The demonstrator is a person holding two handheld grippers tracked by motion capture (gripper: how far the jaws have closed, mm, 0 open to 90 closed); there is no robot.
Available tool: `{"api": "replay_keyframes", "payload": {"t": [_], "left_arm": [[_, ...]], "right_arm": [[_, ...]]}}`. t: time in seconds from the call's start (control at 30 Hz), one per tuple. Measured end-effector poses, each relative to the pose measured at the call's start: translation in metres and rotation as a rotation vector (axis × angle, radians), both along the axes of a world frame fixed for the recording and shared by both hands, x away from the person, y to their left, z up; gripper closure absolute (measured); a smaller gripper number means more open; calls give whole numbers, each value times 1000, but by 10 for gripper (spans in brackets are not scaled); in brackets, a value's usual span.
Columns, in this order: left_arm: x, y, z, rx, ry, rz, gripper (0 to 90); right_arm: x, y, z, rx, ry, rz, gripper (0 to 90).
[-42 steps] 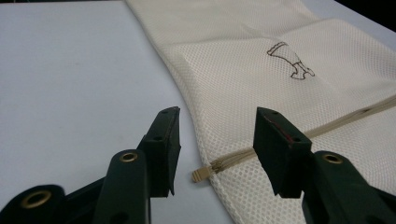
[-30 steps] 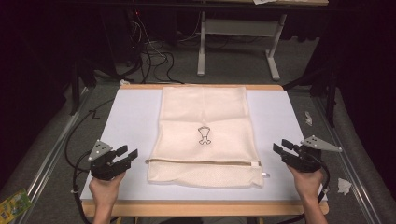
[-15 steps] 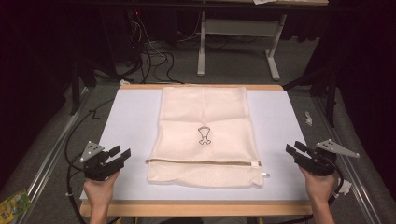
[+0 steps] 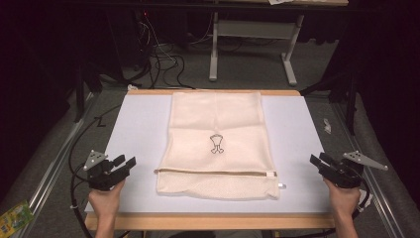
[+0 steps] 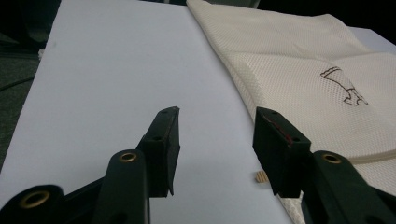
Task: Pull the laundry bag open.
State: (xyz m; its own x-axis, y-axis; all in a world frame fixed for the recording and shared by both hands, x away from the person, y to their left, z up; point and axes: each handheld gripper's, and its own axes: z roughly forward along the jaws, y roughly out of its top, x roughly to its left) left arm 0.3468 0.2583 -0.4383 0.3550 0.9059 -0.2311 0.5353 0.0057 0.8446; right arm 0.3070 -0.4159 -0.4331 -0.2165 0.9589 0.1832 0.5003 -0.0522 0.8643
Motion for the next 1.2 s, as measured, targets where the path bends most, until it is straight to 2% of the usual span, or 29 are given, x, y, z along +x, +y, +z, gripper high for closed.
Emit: {"api": "replay_keyframes", "payload": {"t": [0.27, 0.6, 0.8, 1.2], "left_arm": [[9, 1, -6, 7, 19, 31, 514], [19, -1, -15, 19, 32, 63, 511], [23, -1, -19, 24, 55, 63, 509], [31, -7, -27, 36, 40, 87, 508]], "right_arm": [[5, -4, -9, 23, 21, -31, 525], [16, 0, -15, -17, 45, -51, 521], [19, 4, -20, -26, 52, -39, 522], [28, 8, -32, -50, 76, -53, 521]]}}
